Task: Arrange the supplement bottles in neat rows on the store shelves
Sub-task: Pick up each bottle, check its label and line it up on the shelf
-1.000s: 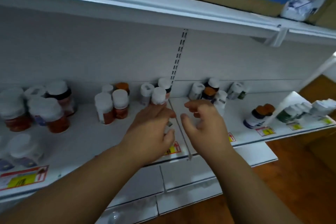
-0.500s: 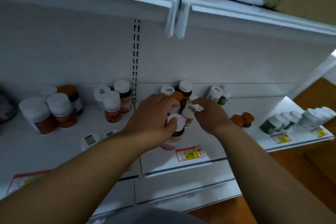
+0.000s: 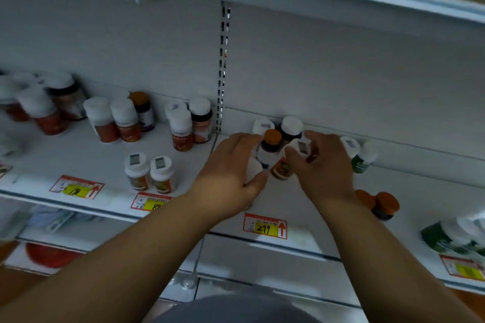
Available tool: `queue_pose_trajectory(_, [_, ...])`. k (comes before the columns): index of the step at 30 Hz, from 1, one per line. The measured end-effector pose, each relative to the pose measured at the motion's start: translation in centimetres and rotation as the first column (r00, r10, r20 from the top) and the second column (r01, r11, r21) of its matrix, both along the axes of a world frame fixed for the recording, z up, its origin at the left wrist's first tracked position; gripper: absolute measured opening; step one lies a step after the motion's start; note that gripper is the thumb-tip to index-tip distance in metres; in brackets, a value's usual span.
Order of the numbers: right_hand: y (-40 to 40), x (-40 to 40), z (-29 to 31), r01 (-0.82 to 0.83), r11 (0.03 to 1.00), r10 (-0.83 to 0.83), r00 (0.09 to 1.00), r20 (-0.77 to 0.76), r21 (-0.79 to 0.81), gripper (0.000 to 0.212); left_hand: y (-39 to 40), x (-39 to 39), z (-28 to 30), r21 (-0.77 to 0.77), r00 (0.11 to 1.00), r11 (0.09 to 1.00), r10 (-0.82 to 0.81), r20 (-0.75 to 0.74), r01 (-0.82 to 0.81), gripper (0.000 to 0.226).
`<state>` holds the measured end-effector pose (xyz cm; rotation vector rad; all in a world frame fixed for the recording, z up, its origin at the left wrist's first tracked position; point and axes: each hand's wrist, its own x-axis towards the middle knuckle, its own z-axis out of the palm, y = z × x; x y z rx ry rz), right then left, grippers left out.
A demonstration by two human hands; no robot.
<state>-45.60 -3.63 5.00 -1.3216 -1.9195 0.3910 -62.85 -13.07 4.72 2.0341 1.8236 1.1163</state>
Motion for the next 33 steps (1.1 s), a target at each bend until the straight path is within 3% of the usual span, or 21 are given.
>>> queue_pose_trajectory(3, [-1.4, -1.0, 3.6, -0.056, 0.998, 0.054, 0.980, -0.193, -0.004, 0.035, 0.1, 0.4, 1.2, -0.100, 0.988, 0.994, -0.029, 0.151, 0.045, 0.073])
queue_pose_trajectory(7, [-2.9, -3.5, 5.5, -0.246, 0.952, 0.194, 0.945, -0.263, -0.180, 0.037, -1.2, 0.1, 1.5, -0.147, 0.927, 0.982, -0.057, 0.371, 0.119, 0.040])
queue_pose_trajectory(11, [-4.4, -6.1, 4.9, -0.399, 0.870, 0.323, 0.905, -0.279, -0.289, 0.021, -3.9, -2.7, 0.4, -0.136, 0.905, 0.980, -0.073, 0.420, 0.143, 0.038])
queue_pose_trajectory(15, [-5.9, -10.1, 4.3, -0.457, 0.827, 0.430, 0.890, -0.156, -0.328, 0.009, -6.3, -8.1, -0.3, -0.142, 0.950, 0.981, -0.082, 0.300, 0.130, 0.038])
queue_pose_trajectory(18, [-6.9, -13.2, 3.7, -0.392, 0.871, 0.403, 0.915, -0.025, -0.295, 0.016, -7.5, -13.1, -0.9, -0.121, 0.999, 0.992, 0.048, 0.025, -0.044, 0.049])
queue_pose_trajectory(20, [-7.3, -14.9, 2.5, -0.323, 0.905, 0.367, 0.921, 0.127, -0.275, 0.022, -7.6, -16.2, -1.1, -0.058, 0.979, 0.990, 0.114, -0.172, -0.126, 0.053])
queue_pose_trajectory(24, [-7.3, -17.0, -0.8, -0.168, 0.928, 0.289, 0.888, 0.358, -0.332, 0.046, -5.5, -19.6, -2.1, -0.031, 0.873, 1.000, -0.016, -0.487, 0.002, 0.066])
queue_pose_trajectory(28, [-7.9, -18.1, -3.0, -0.144, 0.911, 0.298, 0.877, 0.376, -0.385, 0.055, -2.6, -20.1, -4.2, -0.288, 0.834, 0.955, -0.214, -0.509, 0.069, 0.078])
queue_pose_trajectory(33, [-8.5, -18.5, -4.1, -0.159, 0.924, 0.288, 0.888, 0.359, -0.349, 0.056, -1.9, -20.4, -6.1, -0.240, 0.826, 0.967, -0.206, -0.525, 0.088, 0.066])
